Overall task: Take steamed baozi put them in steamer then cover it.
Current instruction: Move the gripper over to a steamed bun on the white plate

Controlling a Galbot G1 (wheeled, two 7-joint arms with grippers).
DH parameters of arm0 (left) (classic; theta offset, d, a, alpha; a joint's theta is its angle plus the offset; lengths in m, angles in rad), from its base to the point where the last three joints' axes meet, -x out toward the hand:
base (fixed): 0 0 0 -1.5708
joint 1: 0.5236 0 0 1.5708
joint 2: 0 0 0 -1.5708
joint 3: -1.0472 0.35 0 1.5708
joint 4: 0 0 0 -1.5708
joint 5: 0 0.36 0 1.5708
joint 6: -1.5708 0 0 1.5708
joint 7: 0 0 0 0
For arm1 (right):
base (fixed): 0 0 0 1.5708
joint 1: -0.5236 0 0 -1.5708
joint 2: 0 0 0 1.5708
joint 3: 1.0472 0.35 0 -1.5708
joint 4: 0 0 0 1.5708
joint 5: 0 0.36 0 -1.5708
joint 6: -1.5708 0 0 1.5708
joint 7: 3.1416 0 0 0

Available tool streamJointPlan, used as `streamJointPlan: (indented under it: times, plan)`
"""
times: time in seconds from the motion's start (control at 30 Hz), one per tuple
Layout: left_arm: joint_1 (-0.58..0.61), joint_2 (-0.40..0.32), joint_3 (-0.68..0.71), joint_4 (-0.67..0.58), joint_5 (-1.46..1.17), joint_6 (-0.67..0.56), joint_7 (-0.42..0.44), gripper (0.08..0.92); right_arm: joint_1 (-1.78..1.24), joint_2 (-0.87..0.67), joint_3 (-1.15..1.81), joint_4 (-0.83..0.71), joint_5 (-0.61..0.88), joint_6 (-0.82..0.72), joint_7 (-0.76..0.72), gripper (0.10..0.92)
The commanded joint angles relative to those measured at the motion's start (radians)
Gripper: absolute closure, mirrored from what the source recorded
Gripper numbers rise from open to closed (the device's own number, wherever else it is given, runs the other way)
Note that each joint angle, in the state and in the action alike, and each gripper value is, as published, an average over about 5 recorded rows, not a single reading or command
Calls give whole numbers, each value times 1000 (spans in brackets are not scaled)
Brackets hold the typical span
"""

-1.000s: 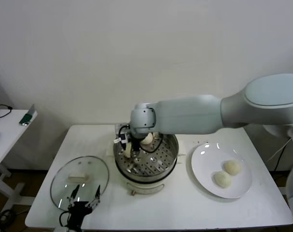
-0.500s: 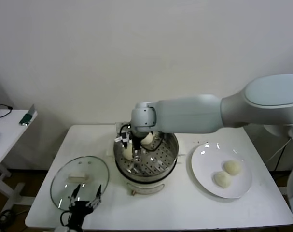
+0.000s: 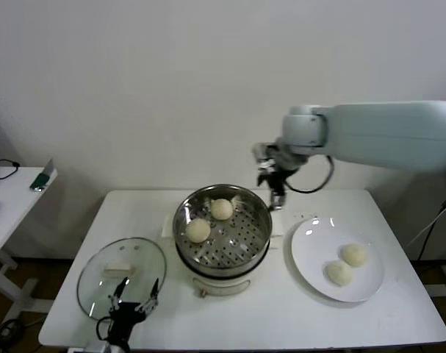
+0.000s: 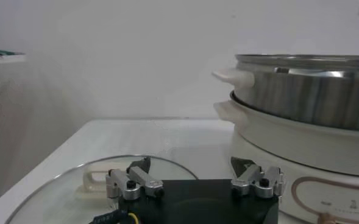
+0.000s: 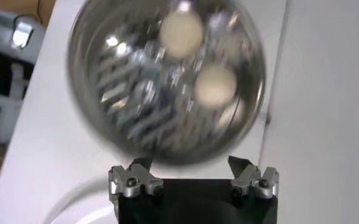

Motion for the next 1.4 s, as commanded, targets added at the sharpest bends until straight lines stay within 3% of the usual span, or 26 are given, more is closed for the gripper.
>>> streamJointPlan:
  times: [0.03,0.63,1.23,1.4]
  plan:
    - [-8,-3,4,2,2,8,1,177,-13,-407,-154,94,-245,75,-80,203]
    - [10,-9,-13,3,8,9,2,177,-668,-415,356,-68,-444,25,-2,203]
    - [13,-8,-15,1,8,6,1,177,-805,-358,475,-122,-493,-16,71,203]
    - [11,-7,-15,1,9,7,1,177,-808,-346,484,-126,-494,-21,81,249]
